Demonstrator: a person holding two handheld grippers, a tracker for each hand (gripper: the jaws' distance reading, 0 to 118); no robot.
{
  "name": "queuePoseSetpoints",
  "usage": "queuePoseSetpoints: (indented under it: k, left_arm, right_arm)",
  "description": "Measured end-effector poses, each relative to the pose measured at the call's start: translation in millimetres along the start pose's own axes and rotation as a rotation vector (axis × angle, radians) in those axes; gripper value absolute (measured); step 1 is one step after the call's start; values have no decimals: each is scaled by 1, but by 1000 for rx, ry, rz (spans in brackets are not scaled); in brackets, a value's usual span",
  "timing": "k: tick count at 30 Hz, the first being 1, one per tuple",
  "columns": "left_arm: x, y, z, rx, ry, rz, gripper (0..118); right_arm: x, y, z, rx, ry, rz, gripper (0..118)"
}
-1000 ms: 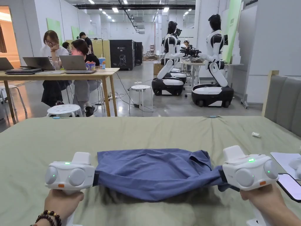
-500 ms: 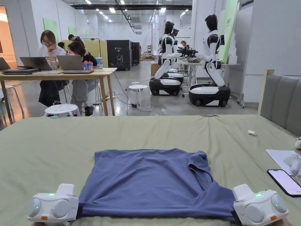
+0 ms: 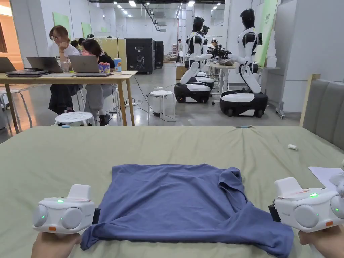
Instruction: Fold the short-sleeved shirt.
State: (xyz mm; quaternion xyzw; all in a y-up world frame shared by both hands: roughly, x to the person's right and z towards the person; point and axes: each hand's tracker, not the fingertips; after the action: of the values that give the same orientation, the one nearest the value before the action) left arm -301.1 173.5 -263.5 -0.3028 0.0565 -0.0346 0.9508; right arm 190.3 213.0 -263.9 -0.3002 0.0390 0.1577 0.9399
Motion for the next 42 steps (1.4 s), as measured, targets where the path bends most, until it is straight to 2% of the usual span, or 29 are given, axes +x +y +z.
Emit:
queuePoseSetpoints:
  k: [2,4,7,8,9,10,11,16,17,18,19,20,21,22,23,27,35,36,37,38,39,40,41,42]
  left_arm:
    - [2,0,5,3,-6,-4,0]
    - [-2,-3,3,-16,-33,51,0]
    - [-5,-14,0,-42,-16,30,3]
    - [-7,-18,-3,-54,-17,14,29]
    - [-8,-22,-3,-85,-23,-4,60]
    - [-9,-27,-7,-117,-25,-9,83]
    - [-11,-32,-10,-123,-29,-6,94]
    - [-14,-48,-23,-141,-13,-4,90]
    - [-13,-48,-25,-156,-7,-5,80]
    - [-12,-50,-26,-168,-10,-10,65]
    - [-11,-52,-27,-170,-9,-12,44]
    - [-10,-54,-28,-171,-16,-17,28]
    - [-9,-54,-27,-169,-39,-19,22]
    - [-7,-55,-27,-166,-49,-15,9]
    - [-4,-54,-27,-169,-56,-19,3]
    - [0,-49,-30,-170,-33,-50,2]
    - [4,-22,-25,-127,-9,-22,2]
    - [6,-17,-26,-123,-9,-23,2]
    - [7,-12,-27,-121,-10,-17,2]
    - [9,-8,-29,-122,-7,-9,2]
    - [10,-6,-30,-123,-2,-4,2]
    - [12,-4,-31,-126,1,0,2]
    - [15,-3,-28,-129,2,2,2]
    - [16,-2,-27,-129,0,10,2]
  right_arm:
    - [-3,4,1,1,0,3,0]
    - [-5,5,-1,-3,10,7,0]
    - [-6,3,-6,-2,20,5,0]
    - [-7,3,-7,-4,25,2,0]
    - [-7,1,-9,-8,33,-1,0]
    - [-8,0,-11,-12,37,-2,0]
    - [-8,1,-11,-19,40,2,0]
    - [-12,-3,-22,-48,39,16,0]
    - [-12,-4,-24,-54,39,15,0]
    - [-13,-4,-25,-59,42,13,0]
    - [-11,-7,-36,-61,44,12,0]
    - [-11,-8,-39,-63,44,10,0]
    - [-12,-8,-40,-67,45,11,0]
    - [-12,-9,-41,-70,45,10,0]
    - [-12,-10,-43,-73,46,8,0]
    - [-9,-13,-38,-74,39,-2,0]
    - [-4,-18,-36,-90,22,-31,2]
    - [-3,-18,-38,-95,20,-47,8]
    - [-1,-19,-40,-107,26,-72,23]
    - [0,-21,-43,-123,29,-93,55]
    - [2,-23,-48,-159,39,-105,76]
    - [4,-25,-50,-167,37,-115,90]
    - [5,-28,-51,-168,38,-114,99]
    - [5,-32,-52,-187,38,-110,99]
